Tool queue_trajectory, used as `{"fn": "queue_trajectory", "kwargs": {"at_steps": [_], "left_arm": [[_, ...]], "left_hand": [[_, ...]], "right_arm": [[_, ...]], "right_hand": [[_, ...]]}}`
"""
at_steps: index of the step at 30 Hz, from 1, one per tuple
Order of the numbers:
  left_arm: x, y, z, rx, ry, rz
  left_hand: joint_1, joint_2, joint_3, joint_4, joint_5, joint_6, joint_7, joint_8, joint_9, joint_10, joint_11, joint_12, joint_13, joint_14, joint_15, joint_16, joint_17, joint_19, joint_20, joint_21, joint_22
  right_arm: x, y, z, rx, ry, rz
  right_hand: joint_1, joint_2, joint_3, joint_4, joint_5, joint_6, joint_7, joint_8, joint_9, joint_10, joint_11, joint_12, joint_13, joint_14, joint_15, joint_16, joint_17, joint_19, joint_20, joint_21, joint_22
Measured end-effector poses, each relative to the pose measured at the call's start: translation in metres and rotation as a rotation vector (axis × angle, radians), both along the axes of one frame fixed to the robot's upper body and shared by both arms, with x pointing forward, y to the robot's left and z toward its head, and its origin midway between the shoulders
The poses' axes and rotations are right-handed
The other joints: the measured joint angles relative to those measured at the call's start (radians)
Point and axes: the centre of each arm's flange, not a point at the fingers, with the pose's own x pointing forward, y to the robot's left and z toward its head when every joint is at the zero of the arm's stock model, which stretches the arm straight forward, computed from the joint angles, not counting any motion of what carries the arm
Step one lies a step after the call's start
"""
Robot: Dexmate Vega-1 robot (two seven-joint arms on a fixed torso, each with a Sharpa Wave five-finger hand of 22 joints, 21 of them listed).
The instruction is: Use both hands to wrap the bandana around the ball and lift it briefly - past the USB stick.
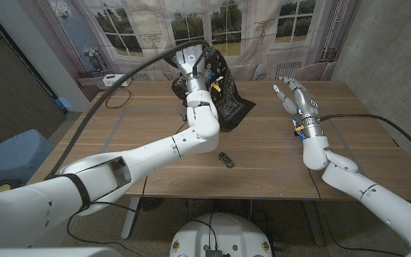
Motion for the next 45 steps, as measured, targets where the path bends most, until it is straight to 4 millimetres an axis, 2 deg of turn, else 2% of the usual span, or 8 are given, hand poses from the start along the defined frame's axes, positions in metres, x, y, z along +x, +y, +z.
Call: {"fn": "queue_trajectory", "kwargs": {"at_steps": [6,11,27,33,39,41,42,45], "left_arm": [[0.006,0.01,0.0,-0.065,0.067,-0.133],[0.004,0.01,-0.001,-0.07,0.055,-0.145],[-0.02,0.015,0.014,0.044,-0.272,0.083],[-0.022,0.029,0.04,0.061,-0.388,0.147],[-0.029,0.041,0.076,0.073,-0.506,0.203],[-0.031,0.04,0.079,0.079,-0.524,0.203],[-0.033,0.044,0.092,0.079,-0.548,0.221],[-0.035,0.042,0.093,0.093,-0.575,0.213]], "left_hand": [[0.0,0.0,0.0,0.0,-0.002,0.0,0.0,0.0,0.0,0.0,0.0,0.0,0.001,0.0,0.0,-0.004,0.003,0.0,0.0,0.008,0.0],[0.0,0.0,0.001,-0.001,-0.003,0.0,0.0,0.0,0.0,0.0,0.0,0.0,0.006,0.0,0.0,-0.012,0.005,-0.004,0.004,0.016,-0.001],[0.0,0.0,0.001,-0.001,0.001,0.0,0.0,0.0,0.0,0.0,0.0,-0.003,0.012,0.0,0.0,-0.02,0.01,-0.005,0.006,0.032,-0.008],[0.0,0.0,0.001,-0.001,0.001,0.0,0.0,0.0,0.0,0.0,0.0,-0.013,0.014,0.003,-0.004,-0.032,0.007,-0.014,0.004,0.04,-0.009],[0.0,0.0,0.001,-0.001,0.001,0.0,0.0,0.0,0.0,0.0,0.0,-0.016,0.014,0.003,-0.004,-0.04,0.0,-0.014,0.004,0.04,-0.014],[0.0,0.0,0.001,-0.001,0.001,0.0,0.0,0.0,0.0,0.0,0.0,-0.016,0.014,0.003,-0.004,-0.04,-0.001,-0.014,0.004,0.047,-0.014],[0.0,0.0,0.001,-0.001,0.001,0.0,0.0,0.0,0.0,0.0,0.0,-0.019,0.014,0.003,-0.004,-0.04,-0.001,-0.014,0.004,0.047,-0.014],[0.0,0.0,0.001,-0.001,0.0,0.0,0.0,0.0,0.0,0.0,0.0,-0.02,0.013,0.003,-0.004,-0.044,-0.001,-0.014,0.004,0.047,-0.014]], "right_arm": [[-0.003,0.001,-0.001,-0.001,0.0,-0.001],[-0.004,0.0,-0.001,0.0,-0.001,-0.003],[-0.002,0.003,0.003,-0.009,0.0,0.005],[0.001,0.006,0.004,-0.019,0.008,0.017],[0.003,0.007,0.004,-0.021,0.015,0.023],[0.003,0.007,0.004,-0.02,0.015,0.023],[0.004,0.007,0.004,-0.02,0.017,0.023],[0.004,0.007,0.004,-0.019,0.018,0.023]], "right_hand": [[0.0,0.0,0.0,0.0,0.0,0.0,0.0,-0.004,0.0,0.0,0.0,0.0,0.0,0.0,0.0,0.0,0.0,0.0,0.0,0.0,0.0],[0.0,0.0,0.0,0.0,0.0,0.0,0.0,-0.004,0.0,0.0,0.0,0.0,0.0,0.0,0.0,0.0,0.0,0.0,0.0,0.0,0.0],[0.0,0.0,-0.004,-0.004,0.0,0.0,0.0,-0.004,0.0,0.0,0.0,0.0,0.0,0.0,0.0,0.0,-0.005,0.0,0.0,0.0,0.0],[-0.003,0.003,-0.004,-0.004,0.0,0.004,0.003,-0.004,0.0,0.0,0.0,0.0,0.0,0.0,0.0,0.0,-0.005,0.0,0.0,0.001,0.0],[-0.004,0.004,-0.004,-0.004,-0.004,0.004,0.003,-0.004,0.0,0.0,0.0,0.0,0.0,0.0,0.0,0.0,-0.005,0.0,0.0,0.001,0.0],[-0.004,0.004,-0.004,-0.004,-0.004,0.003,0.003,-0.004,0.0,0.0,0.0,0.0,0.0,0.0,0.0,0.0,-0.005,0.0,0.0,0.001,0.0],[-0.004,0.004,-0.004,-0.004,-0.004,0.003,0.003,-0.004,0.0,0.0,0.0,0.0,0.0,0.0,0.0,0.0,-0.005,0.0,0.0,0.001,0.0],[-0.004,0.004,-0.004,-0.004,-0.004,0.003,0.003,-0.004,0.0,0.0,0.0,0.0,0.0,0.0,0.0,0.0,-0.005,0.0,0.0,0.001,0.0]]}}
